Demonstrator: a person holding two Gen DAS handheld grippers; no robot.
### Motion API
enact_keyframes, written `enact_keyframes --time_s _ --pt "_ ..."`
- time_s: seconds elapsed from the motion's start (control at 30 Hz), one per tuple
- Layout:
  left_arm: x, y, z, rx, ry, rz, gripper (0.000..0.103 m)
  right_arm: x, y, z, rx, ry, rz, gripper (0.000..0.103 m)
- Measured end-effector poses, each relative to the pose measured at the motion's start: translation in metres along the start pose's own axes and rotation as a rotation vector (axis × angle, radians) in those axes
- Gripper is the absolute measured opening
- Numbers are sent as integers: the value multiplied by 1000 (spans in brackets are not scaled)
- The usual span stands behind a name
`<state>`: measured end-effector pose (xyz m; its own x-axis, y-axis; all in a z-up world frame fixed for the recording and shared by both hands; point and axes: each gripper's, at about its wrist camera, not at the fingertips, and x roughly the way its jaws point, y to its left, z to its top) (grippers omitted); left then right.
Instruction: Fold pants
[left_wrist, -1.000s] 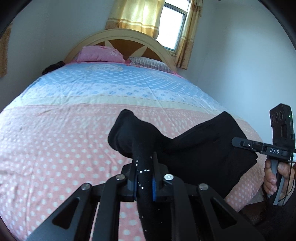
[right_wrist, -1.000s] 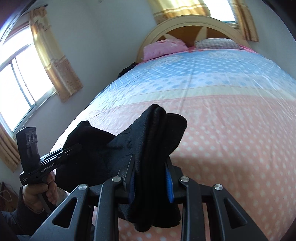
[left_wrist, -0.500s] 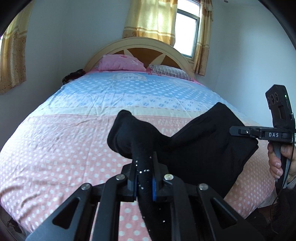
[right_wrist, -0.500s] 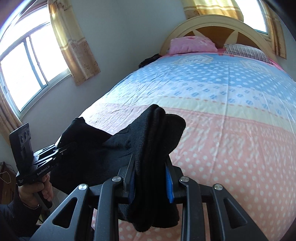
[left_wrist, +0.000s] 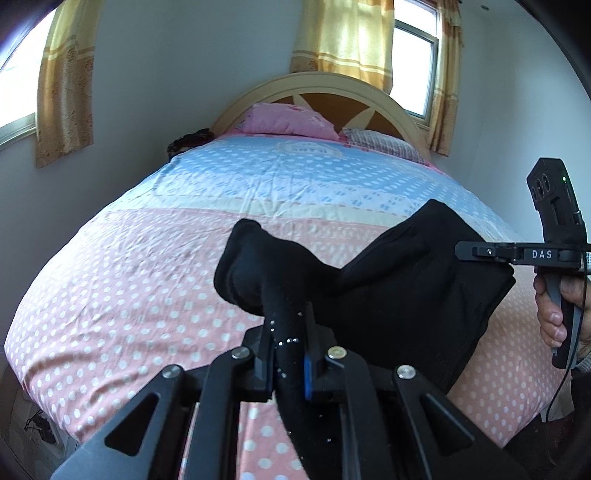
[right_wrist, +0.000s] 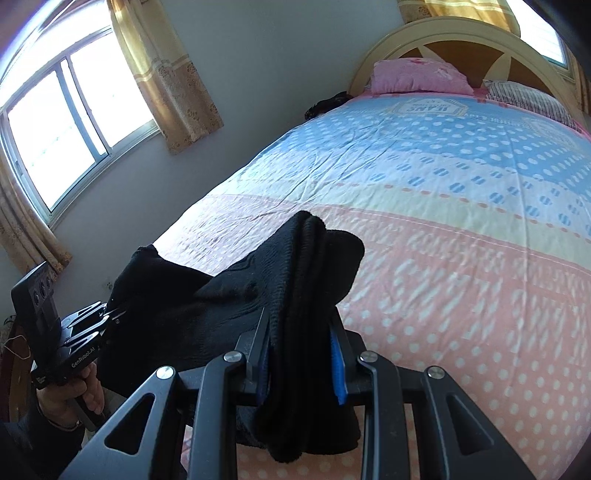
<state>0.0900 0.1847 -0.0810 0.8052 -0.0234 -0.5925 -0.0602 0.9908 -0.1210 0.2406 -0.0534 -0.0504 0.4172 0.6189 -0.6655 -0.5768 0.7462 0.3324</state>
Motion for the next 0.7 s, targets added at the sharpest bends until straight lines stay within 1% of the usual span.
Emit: enact_keyframes --time_s 0.17,0.33,0.4,0.47,0.5,0.57,0.6,0.67,0.7 --pt "6 17 -9 -22 7 41 11 30 10 3 -11 24 13 28" --pt "19 31 -19 -46 37 47 11 56 8 -1 9 46 6 28" --pt "23 32 -24 -38 46 43 13 63 2 -5 33 58 2 28" --pt "27 31 -30 -13 51 63 23 71 -8 -9 73 78 7 28" --pt "28 30 -32 -9 50 67 25 75 -13 -11 94 89 12 28" --pt "32 28 -40 2 48 85 41 78 -22 -16 134 94 17 30" --pt "33 28 -44 13 48 104 45 80 -26 -18 152 95 20 31" --pt "33 29 -49 32 32 131 56 82 -34 -22 193 92 26 34" --pt "33 30 -50 41 18 142 59 82 -36 -23 201 90 26 35"
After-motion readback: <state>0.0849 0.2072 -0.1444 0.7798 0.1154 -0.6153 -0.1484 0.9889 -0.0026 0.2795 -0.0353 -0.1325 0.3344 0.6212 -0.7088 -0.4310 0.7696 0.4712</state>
